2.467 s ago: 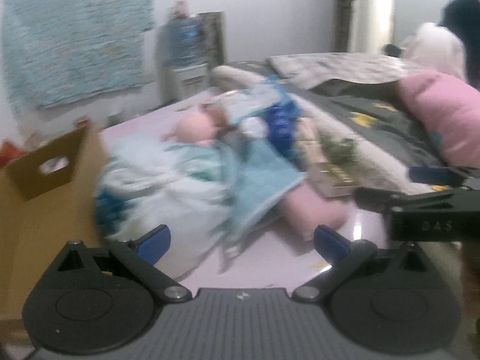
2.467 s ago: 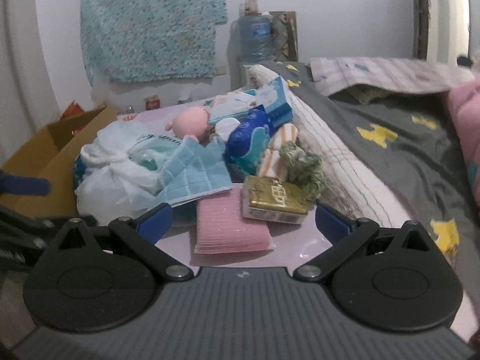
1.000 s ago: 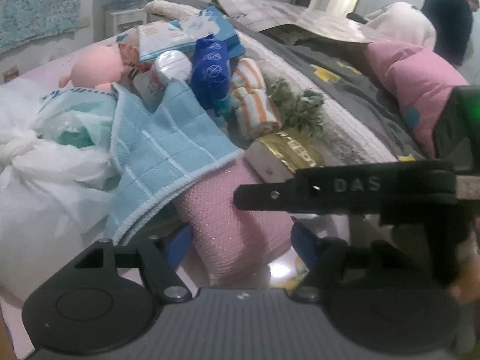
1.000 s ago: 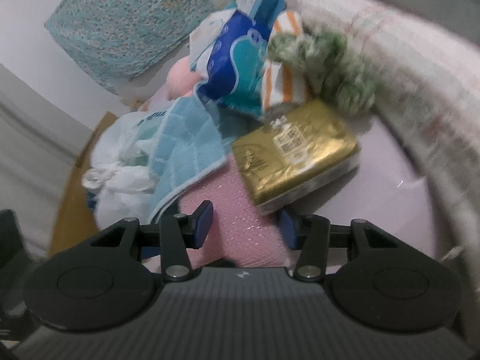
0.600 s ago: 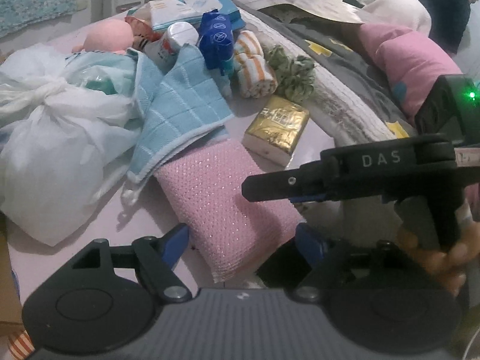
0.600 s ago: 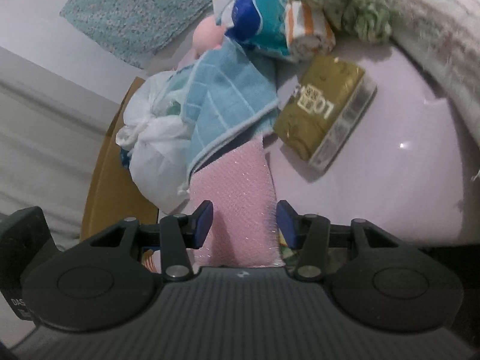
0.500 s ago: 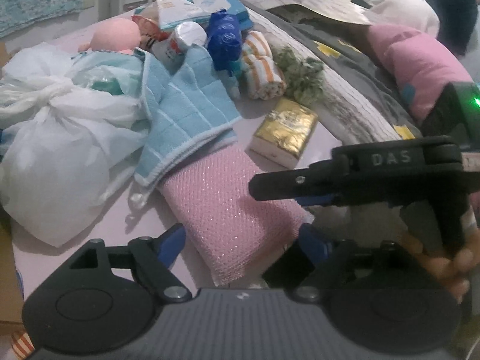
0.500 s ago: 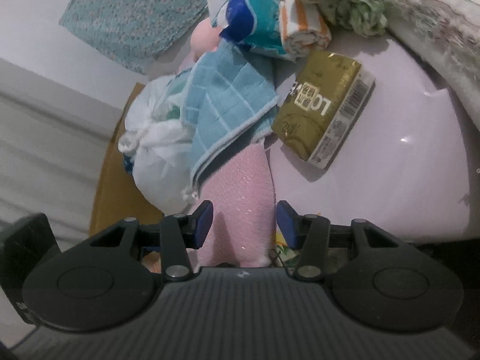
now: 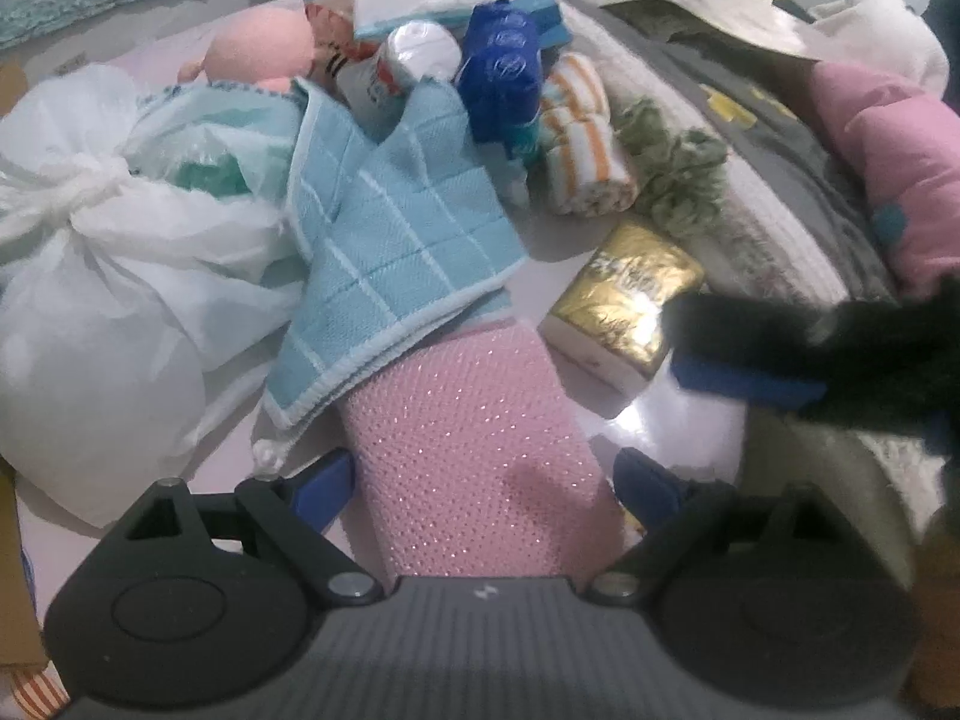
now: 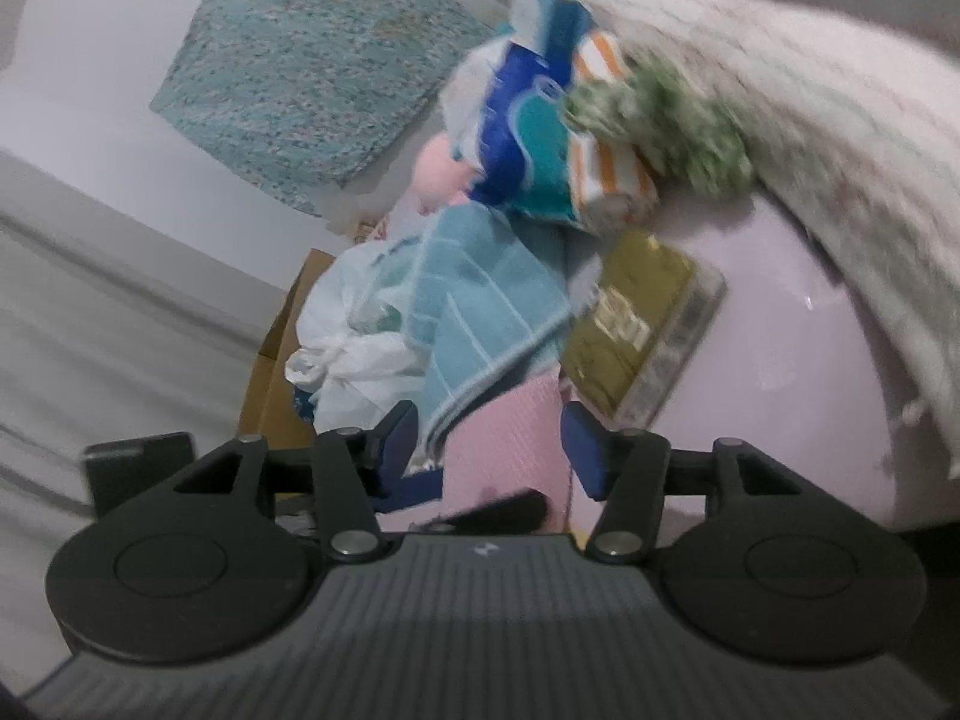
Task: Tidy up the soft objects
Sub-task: 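Grasp the pink mesh scrub pad with the left tool while the right tool approaches the blue towel, then grasp the light-blue checked towel with the right tool and lift it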
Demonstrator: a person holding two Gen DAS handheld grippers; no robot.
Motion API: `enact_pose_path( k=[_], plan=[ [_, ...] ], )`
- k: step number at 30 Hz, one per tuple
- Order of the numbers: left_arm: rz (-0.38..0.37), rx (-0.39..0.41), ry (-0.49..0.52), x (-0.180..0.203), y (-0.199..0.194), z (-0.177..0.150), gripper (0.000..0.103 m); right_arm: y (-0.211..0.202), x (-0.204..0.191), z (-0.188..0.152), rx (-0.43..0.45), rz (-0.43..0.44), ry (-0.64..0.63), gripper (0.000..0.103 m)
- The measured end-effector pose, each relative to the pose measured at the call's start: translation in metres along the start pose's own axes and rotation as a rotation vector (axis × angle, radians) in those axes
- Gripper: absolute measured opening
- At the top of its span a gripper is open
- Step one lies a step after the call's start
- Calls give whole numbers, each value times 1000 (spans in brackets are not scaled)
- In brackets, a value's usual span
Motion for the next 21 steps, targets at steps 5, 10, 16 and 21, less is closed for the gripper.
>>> enact_pose_path(
  k=[5, 10, 16, 21],
  plan=[
    [-26, 10, -16, -6, 1, -3, 89, 11, -18, 16, -11, 1, -72, 60],
    [-25, 2, -36, -21, -7, -12, 88, 39, -34, 31, -36, -21, -131, 63],
    [-27, 10, -62, -36, -16, -28, 88, 85, -37, 47, -85, -138, -163, 83],
    [-49, 14, -93, -43, -19, -31, 88, 122, -24, 59, -136, -218, -91, 87]
  ],
)
Point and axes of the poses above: each gripper's, at about its wrist camera, not at the fingertips, and y roughly the way its jaws point, x to its right, z to its top, the point moved 6 cm from there along y, roughly the way its jaws point, and after that the axes turned 7 degrees about z, right-handed, at the moved point
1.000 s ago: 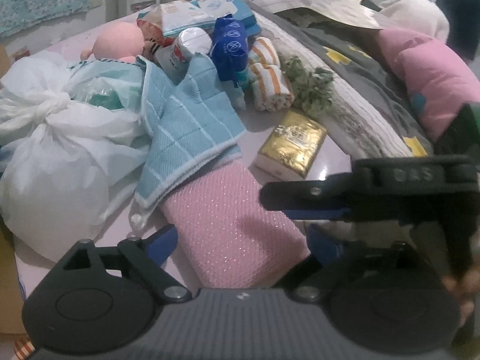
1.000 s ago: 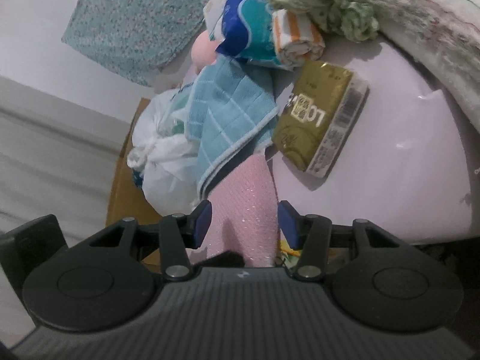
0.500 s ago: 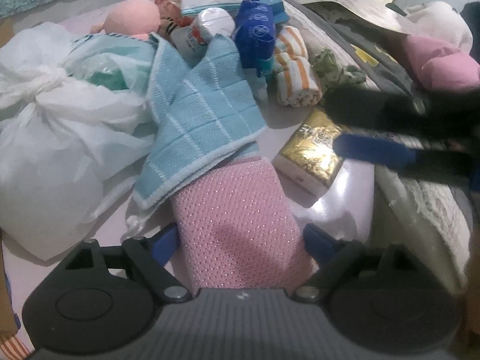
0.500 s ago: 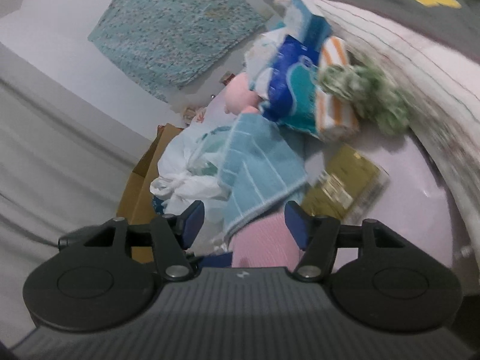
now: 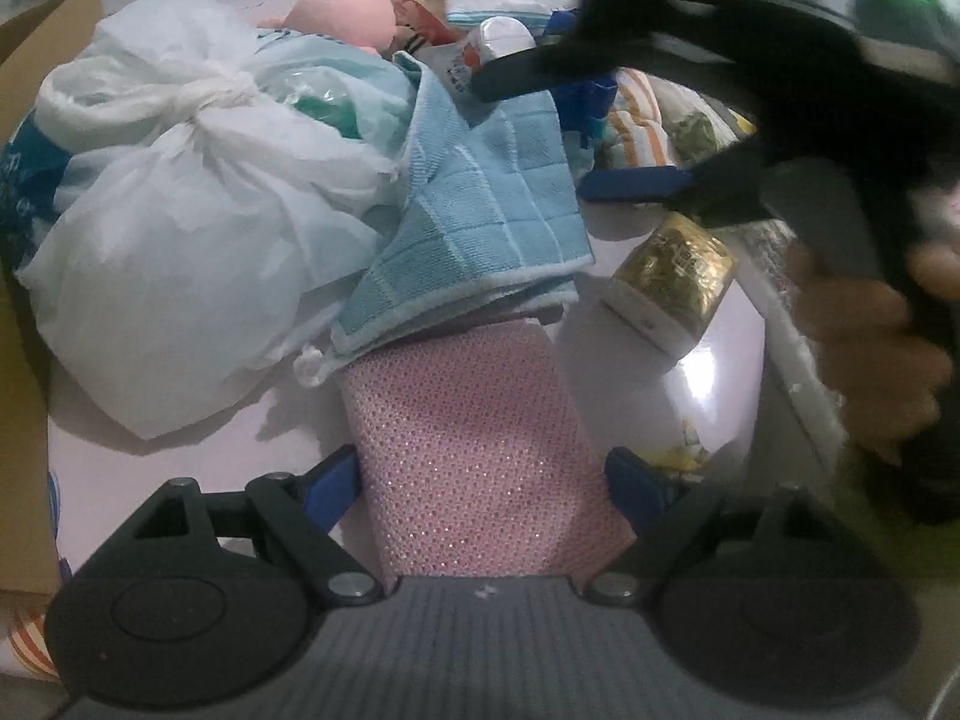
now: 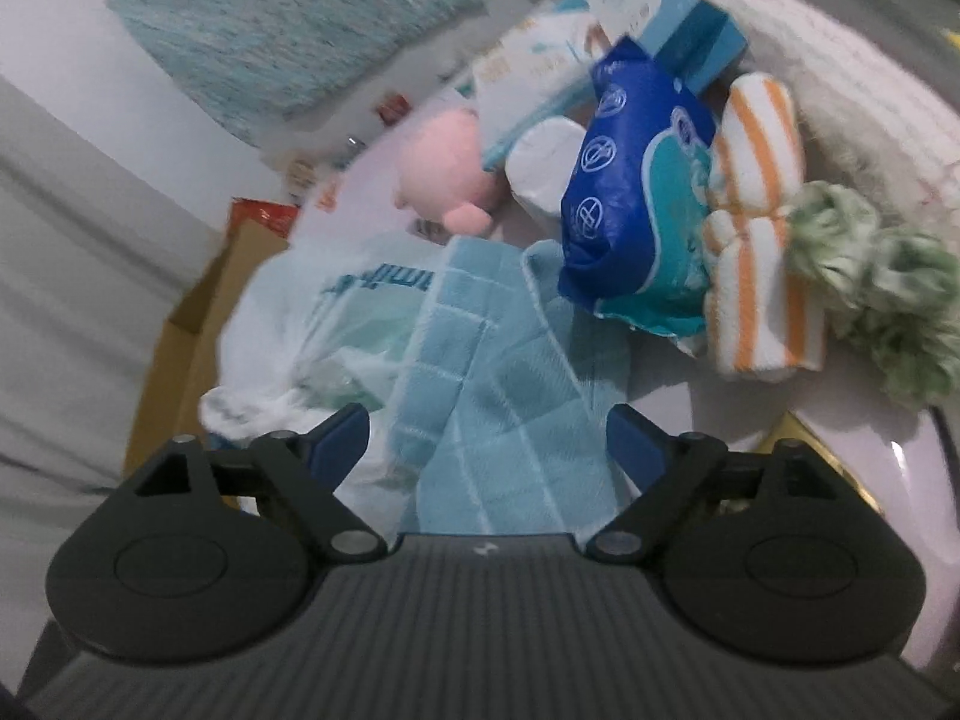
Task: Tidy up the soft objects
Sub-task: 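Grasp the light-blue checked towel with the right tool and lift it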
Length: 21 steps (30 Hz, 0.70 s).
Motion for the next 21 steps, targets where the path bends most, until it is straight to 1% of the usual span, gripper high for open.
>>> enact_pose_path(
  k=[2, 5, 10, 12, 13, 15, 16, 17, 18, 19, 21],
  plan=[
    [-12, 1, -5, 0, -1, -1, 88, 12, -1, 3, -19, -11, 7, 90],
    [-26, 5, 1, 0, -3, -4, 88, 28, 2, 7, -38, -62, 8, 92],
    [-36, 10, 1, 0, -5, -7, 89, 41, 3, 5, -54, -104, -21, 92],
    [-36, 11, -1, 2, -5, -7, 89, 43, 4, 4, -49, -120, -33, 88],
    [-37, 11, -3, 2, -5, -6, 89, 44, 6, 4, -49, -131, -36, 85],
    [-38, 11, -8, -1, -4, -6, 89, 45, 6, 4, -43, -138, -44, 67],
    [-39, 13, -10, -2, -5, -7, 89, 45, 7, 4, -47, -139, -44, 62],
    [-37, 13, -10, -1, -5, -8, 89, 45, 8, 4, -52, -140, -44, 51],
    [-34, 12, -13, -1, -5, -8, 89, 46, 9, 4, -54, -145, -48, 45],
    [-33, 12, -15, -1, -4, -8, 89, 46, 10, 5, -49, -145, -53, 43],
    [-30, 13, -17, 0, -4, -8, 89, 46, 13, 5, -46, -150, -49, 24]
  ],
)
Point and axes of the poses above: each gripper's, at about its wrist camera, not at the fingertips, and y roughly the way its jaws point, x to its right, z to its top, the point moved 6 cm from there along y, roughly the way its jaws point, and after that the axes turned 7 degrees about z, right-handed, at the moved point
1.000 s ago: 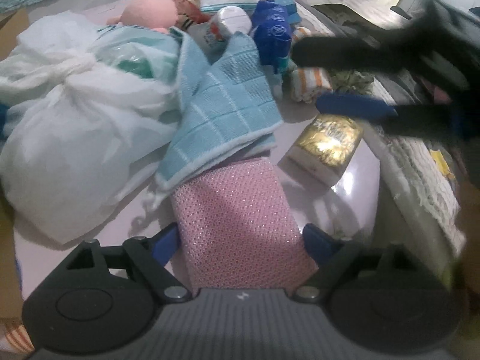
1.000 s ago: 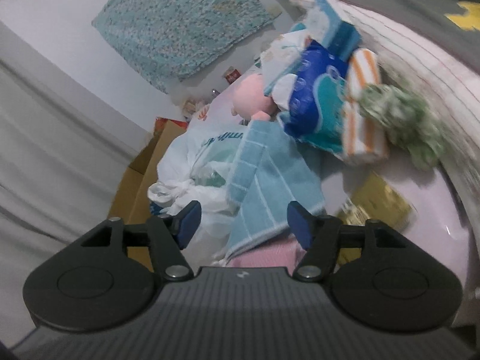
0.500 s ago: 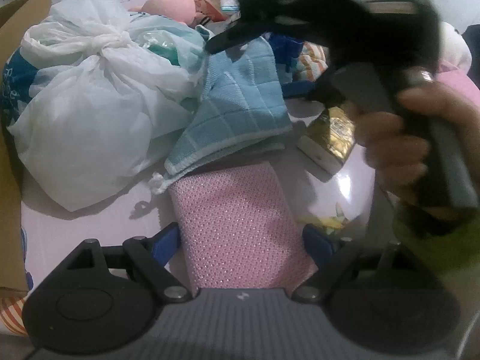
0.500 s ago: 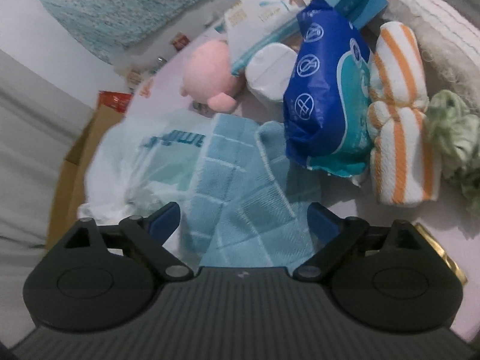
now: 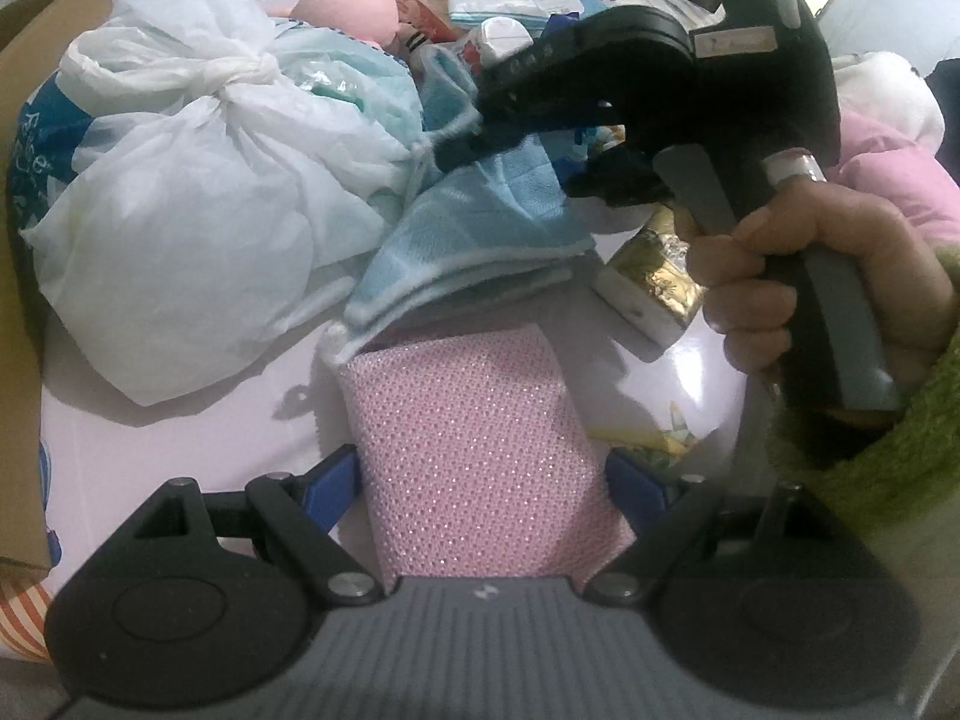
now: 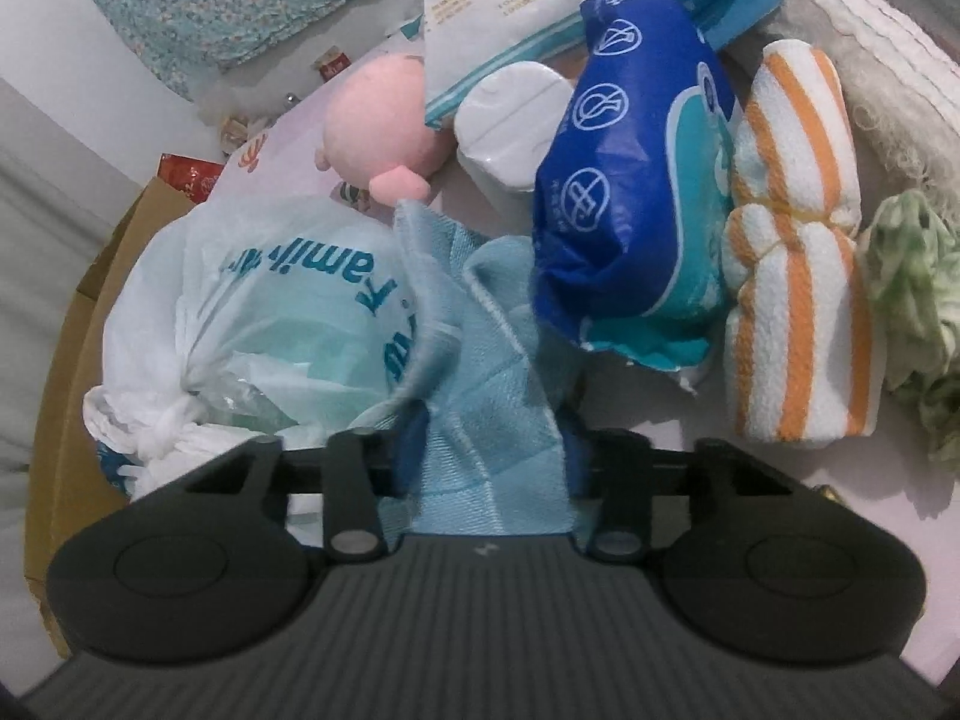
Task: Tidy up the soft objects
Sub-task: 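Grasp the light-blue checked towel with the right tool and lift it, then lay the blue towel flat on the sheet with the right tool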
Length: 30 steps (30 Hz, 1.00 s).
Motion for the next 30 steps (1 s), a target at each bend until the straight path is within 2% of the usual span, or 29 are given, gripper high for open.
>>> enact_pose_path(
  k=[3, 9, 13, 19, 24, 30],
  plan=[
    [7, 6, -3, 0, 1, -1, 89, -12, 4, 1, 21, 48, 36, 17],
    [17, 23, -16, 0, 4, -1, 86, -53, -5, 2, 88, 162, 31, 15],
    [-3, 34, -23, 2, 1, 1, 85, -85, -3, 0, 128, 230, 41, 14],
    [2, 24, -15, 4, 0, 1, 85, -140, -15, 5, 187, 272, -23, 13],
    [4, 20, -13, 6, 4, 3, 85, -179, 3, -4, 170, 228, -49, 13],
    [2, 17, -13, 5, 6, 4, 85, -186, 39, -9, 135, 3, -97, 14]
  ],
)
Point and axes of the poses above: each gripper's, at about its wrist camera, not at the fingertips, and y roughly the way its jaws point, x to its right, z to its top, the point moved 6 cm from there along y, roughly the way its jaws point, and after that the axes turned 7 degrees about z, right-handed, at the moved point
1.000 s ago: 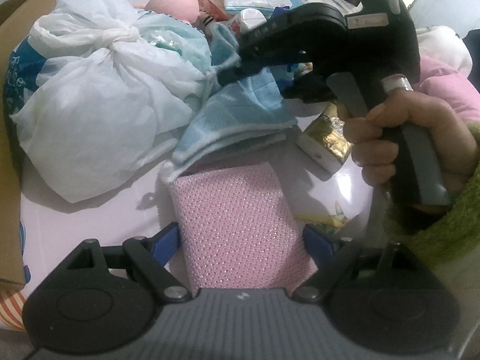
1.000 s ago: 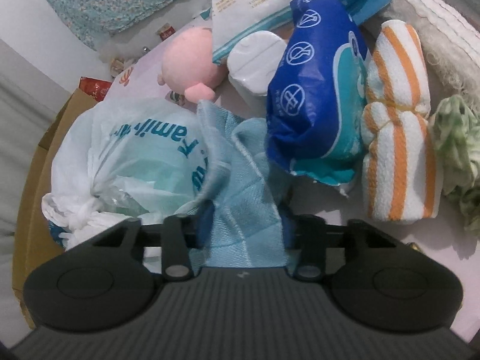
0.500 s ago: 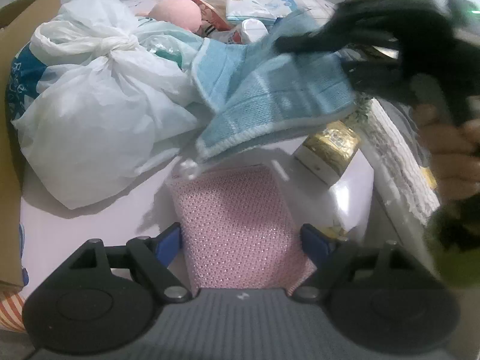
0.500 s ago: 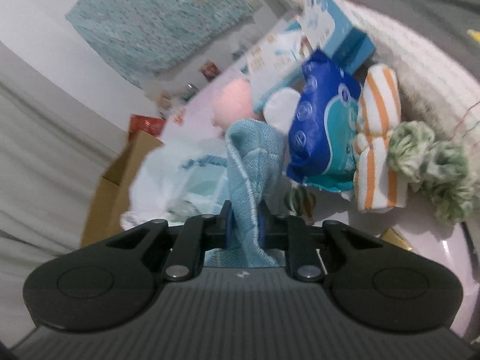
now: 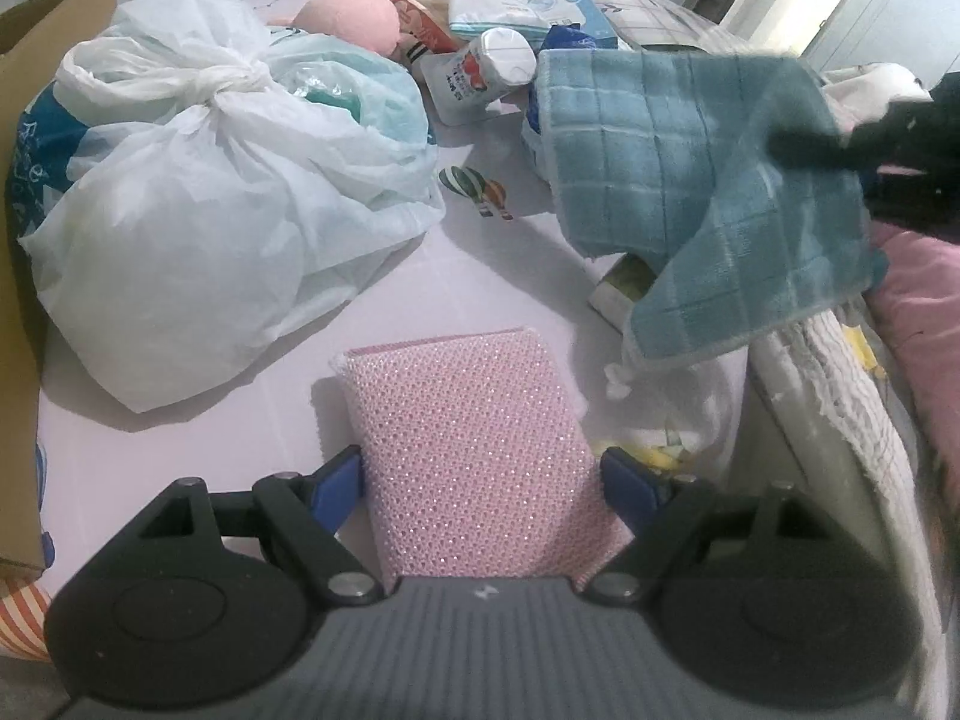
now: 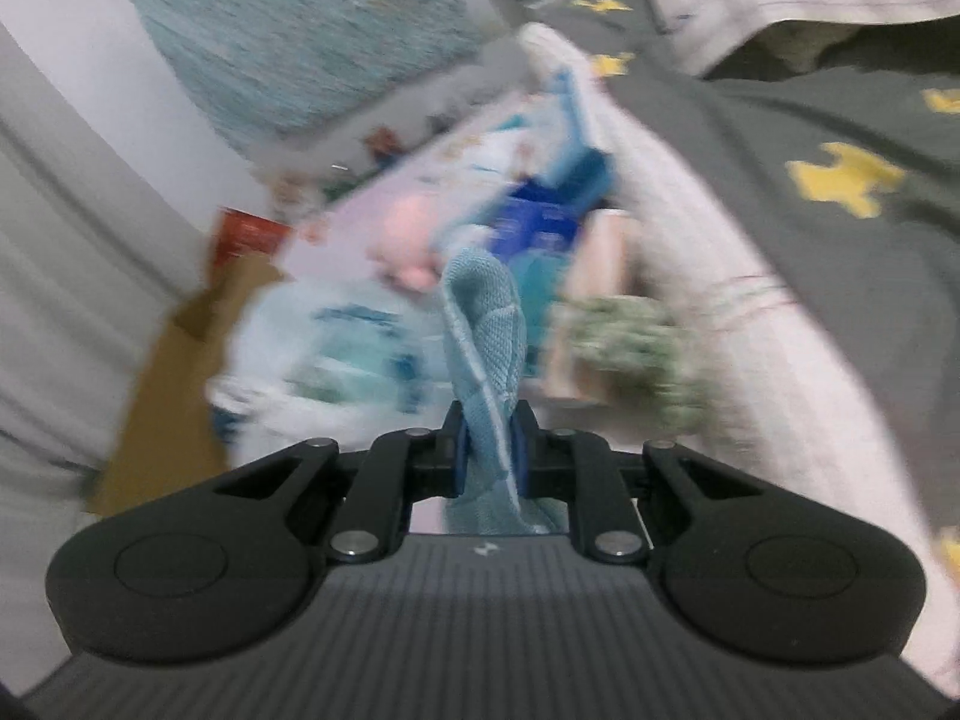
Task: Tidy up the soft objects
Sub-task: 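Lay the blue towel flat on the sheet with the right tool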
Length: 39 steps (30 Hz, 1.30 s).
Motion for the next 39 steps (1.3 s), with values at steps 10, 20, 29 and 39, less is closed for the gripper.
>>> enact_pose_path(
  k=[10, 20, 29, 39],
  plan=[
    [9, -2, 3, -2, -1, 0, 85, 60, -28, 2, 39, -325, -345, 16],
    [7, -4, 2, -1, -2, 0, 85, 77, -25, 10, 103, -58, -112, 75],
    [2, -6, 1, -3, -1, 0, 85, 48, -34, 7, 154, -46, -232, 88],
    [10, -9, 5, -2, -1, -1, 86, 36, -19, -6, 126, -67, -283, 102]
  ],
)
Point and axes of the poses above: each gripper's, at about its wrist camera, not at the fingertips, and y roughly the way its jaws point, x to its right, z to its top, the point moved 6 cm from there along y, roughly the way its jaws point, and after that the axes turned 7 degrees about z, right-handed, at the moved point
